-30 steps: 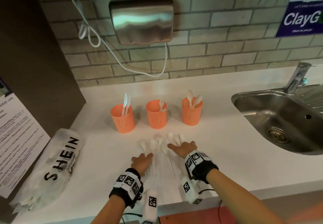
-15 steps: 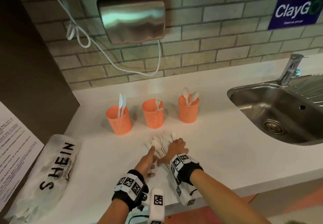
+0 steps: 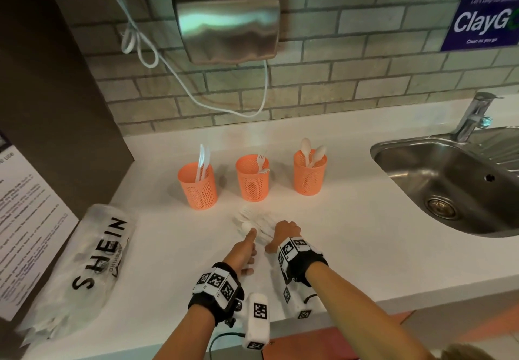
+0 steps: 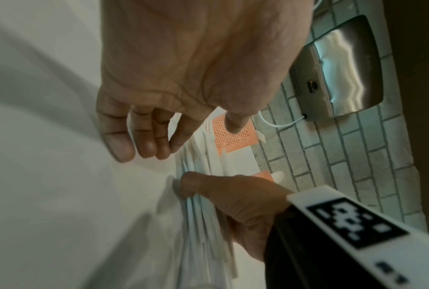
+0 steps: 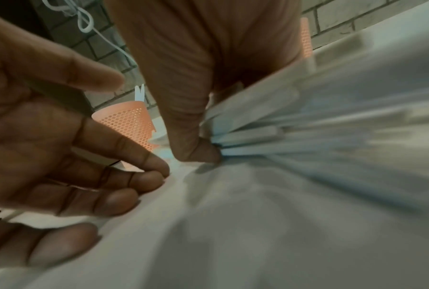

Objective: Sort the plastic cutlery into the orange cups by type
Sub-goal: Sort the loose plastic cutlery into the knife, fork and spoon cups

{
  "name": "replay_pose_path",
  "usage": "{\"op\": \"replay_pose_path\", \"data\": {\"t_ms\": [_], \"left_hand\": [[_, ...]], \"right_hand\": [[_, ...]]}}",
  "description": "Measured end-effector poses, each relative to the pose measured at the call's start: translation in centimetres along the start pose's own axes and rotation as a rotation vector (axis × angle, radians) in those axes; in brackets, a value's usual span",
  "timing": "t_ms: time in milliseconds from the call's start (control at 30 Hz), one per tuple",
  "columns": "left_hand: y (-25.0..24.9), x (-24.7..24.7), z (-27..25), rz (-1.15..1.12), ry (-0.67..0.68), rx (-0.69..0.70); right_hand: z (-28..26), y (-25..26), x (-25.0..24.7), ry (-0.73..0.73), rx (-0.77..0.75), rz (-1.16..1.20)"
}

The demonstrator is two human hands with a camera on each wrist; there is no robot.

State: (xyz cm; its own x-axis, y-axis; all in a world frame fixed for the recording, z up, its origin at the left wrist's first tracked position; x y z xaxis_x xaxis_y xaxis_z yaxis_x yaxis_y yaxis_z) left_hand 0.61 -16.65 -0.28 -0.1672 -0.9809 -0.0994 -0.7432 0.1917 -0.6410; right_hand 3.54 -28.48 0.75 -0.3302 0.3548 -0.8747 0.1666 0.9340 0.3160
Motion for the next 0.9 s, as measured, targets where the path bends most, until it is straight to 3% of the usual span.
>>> {"op": "replay_pose_path", "data": {"t_ms": [300, 433, 533, 700, 900], "left_hand": [[-0.1, 0.4, -0.3, -0.007, 0.044, -0.007], [0.0, 0.1, -0.7, -0.017, 0.062, 0.004], [0.2, 0.0, -1.2, -0.029, 0.065, 0.012], [0.9, 1.3, -2.6, -0.119, 0.192, -0.014], [2.0, 4.1, -3.8, -0.322, 0.301, -0.090]], "right_hand": [[0.2, 0.4, -0.2, -0.040, -0.106, -0.071], [-0.4, 0.4, -0.9, -0.087, -0.175, 0.031], [-1.3, -0.1, -2.1, -0.171, -0.263, 0.224], [-4.0, -1.5, -4.4, -0.453, -0.430, 0.745], [-7.4, -3.9, -4.7, -0.646, -0.359, 1.245]]}}
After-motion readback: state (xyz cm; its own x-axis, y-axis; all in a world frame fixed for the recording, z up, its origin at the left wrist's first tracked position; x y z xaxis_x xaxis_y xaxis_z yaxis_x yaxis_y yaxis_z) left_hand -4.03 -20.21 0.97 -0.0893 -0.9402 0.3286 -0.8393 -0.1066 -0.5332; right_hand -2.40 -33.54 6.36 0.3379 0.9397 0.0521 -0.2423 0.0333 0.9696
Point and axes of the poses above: each hand's wrist, its own z-axis towards the middle knuckle, its own x-axis out of the palm, y = z × x, the point moved 4 cm from there along z, towards the middle knuckle, and after that the axes turned 13 degrees about -x, right-handed, at the moved point
